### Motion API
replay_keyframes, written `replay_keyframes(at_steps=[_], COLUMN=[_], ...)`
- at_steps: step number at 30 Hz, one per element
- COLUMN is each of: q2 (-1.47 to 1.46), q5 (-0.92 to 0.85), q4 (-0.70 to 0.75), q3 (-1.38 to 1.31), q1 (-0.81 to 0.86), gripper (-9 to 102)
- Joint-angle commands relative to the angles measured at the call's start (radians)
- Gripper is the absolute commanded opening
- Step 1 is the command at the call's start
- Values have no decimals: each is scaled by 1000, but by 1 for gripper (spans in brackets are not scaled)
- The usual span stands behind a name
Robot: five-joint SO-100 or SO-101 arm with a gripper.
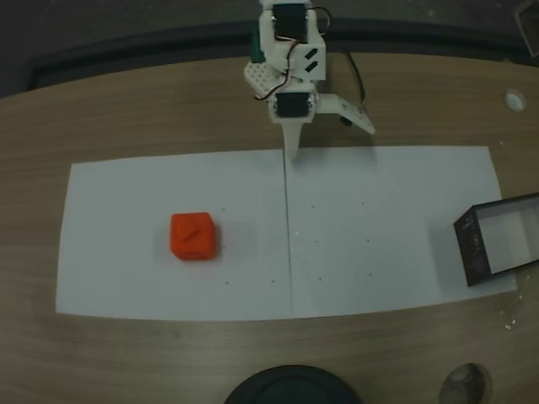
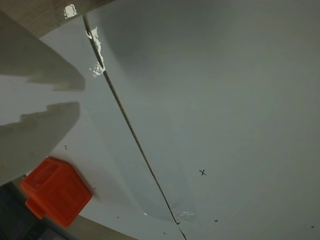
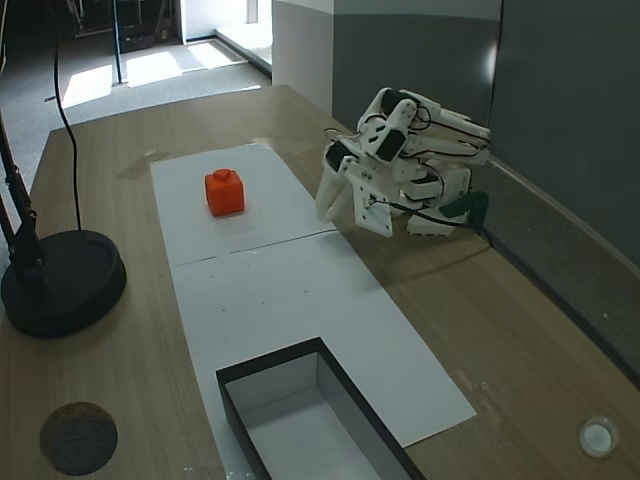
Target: Grab a orange square and put it in the box.
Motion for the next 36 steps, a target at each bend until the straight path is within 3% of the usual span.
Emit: replay_keyframes(at_steps=[1,29,33,36], q2=[21,23,23,21], q5=[6,0,-2,-55], q4=[14,-2,-183,-380], q3=[-66,-64,-67,-69], q1=[0,-75,74,244], gripper=[0,0,1,10])
